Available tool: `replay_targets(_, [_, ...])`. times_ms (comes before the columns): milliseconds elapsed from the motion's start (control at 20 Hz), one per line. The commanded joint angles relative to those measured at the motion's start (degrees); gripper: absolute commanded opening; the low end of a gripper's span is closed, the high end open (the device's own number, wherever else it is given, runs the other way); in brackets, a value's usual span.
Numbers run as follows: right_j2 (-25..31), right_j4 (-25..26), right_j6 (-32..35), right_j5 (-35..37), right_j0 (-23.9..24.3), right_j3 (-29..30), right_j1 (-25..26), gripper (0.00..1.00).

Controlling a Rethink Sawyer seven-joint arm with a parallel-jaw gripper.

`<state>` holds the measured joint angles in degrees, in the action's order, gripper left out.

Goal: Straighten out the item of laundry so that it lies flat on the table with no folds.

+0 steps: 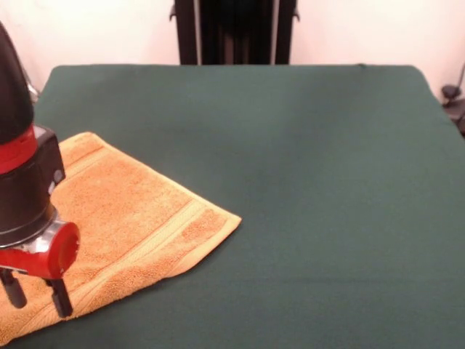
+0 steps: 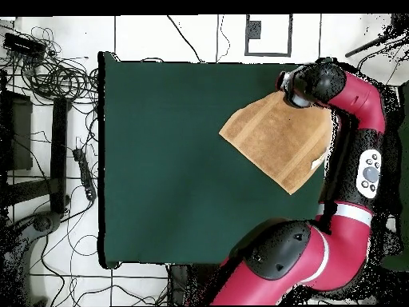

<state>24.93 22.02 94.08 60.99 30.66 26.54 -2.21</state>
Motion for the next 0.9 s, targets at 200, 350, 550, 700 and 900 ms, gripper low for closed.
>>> replay_targets(200, [0.9, -0.6, -9.2, -4.1, -1.8, 16.8, 0.4, 1.00])
replay_targets(350, [1.6, -1.2, -9.4, -5.3, -0.8, 19.5, -1.0, 1.00])
replay_targets(550, [1.8, -0.7, -10.4, -6.4, 0.3, 20.1, -1.1, 1.00])
replay_targets(700, [2.4, -0.7, -11.2, -6.0, 0.8, 19.0, -0.5, 1.00])
replay_targets(900, [2.5, -0.5, -11.9, -5.3, 0.9, 18.3, 0.0, 1.00])
